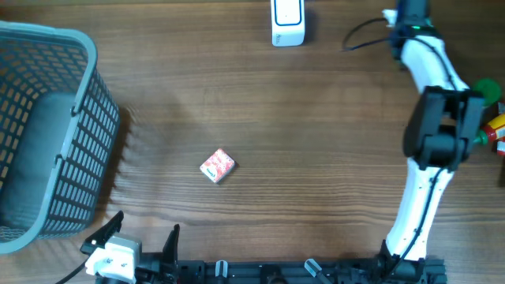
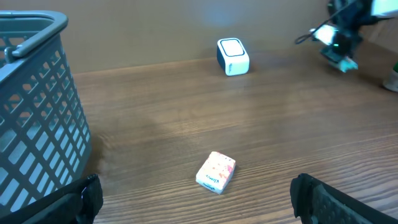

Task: Scan the item barcode
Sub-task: 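Move the wipes pack to the right edge and release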

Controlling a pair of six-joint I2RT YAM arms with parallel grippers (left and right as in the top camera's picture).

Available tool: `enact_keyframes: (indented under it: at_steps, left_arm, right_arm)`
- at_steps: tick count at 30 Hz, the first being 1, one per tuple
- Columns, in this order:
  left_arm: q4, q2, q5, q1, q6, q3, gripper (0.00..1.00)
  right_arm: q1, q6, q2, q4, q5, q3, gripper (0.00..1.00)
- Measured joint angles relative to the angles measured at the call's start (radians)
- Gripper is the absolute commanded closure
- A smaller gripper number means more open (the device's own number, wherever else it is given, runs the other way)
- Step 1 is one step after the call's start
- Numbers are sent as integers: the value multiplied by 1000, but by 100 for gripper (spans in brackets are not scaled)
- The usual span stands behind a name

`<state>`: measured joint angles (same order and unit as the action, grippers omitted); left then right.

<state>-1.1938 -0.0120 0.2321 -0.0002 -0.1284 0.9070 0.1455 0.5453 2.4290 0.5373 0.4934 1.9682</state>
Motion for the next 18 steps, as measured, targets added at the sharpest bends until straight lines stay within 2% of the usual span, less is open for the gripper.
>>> enact_keyframes:
  at_steps: [2, 6, 7, 8, 9, 10, 11, 15, 18]
  left_arm:
    - [0, 0, 0, 0, 0, 0, 0]
    - [0, 0, 0, 0, 0, 0, 0]
    - [0, 0, 0, 0, 0, 0, 0]
    - [0, 0, 0, 0, 0, 0, 0]
    - [0, 0, 0, 0, 0, 0, 0]
    - [0, 0, 0, 0, 0, 0, 0]
    - [0, 0, 0, 0, 0, 0, 0]
    - [0, 0, 0, 0, 0, 0, 0]
    - [0, 0, 0, 0, 0, 0, 0]
  right_arm:
    - [88, -140, 0, 24, -91, 0, 87]
    - [229, -406, -6, 69, -180, 2, 96]
    - [263, -469, -12, 90, -188, 5, 83]
    - [296, -534, -18, 115, -195, 6, 65]
    - [319, -583, -22, 133, -202, 6, 37]
    - [337, -610, -27, 148, -217, 6, 23]
    - [346, -632, -35, 151, -233, 6, 0]
    - [326, -674, -154, 159, -348, 4, 0]
    - [253, -763, -388, 184, -551, 9, 0]
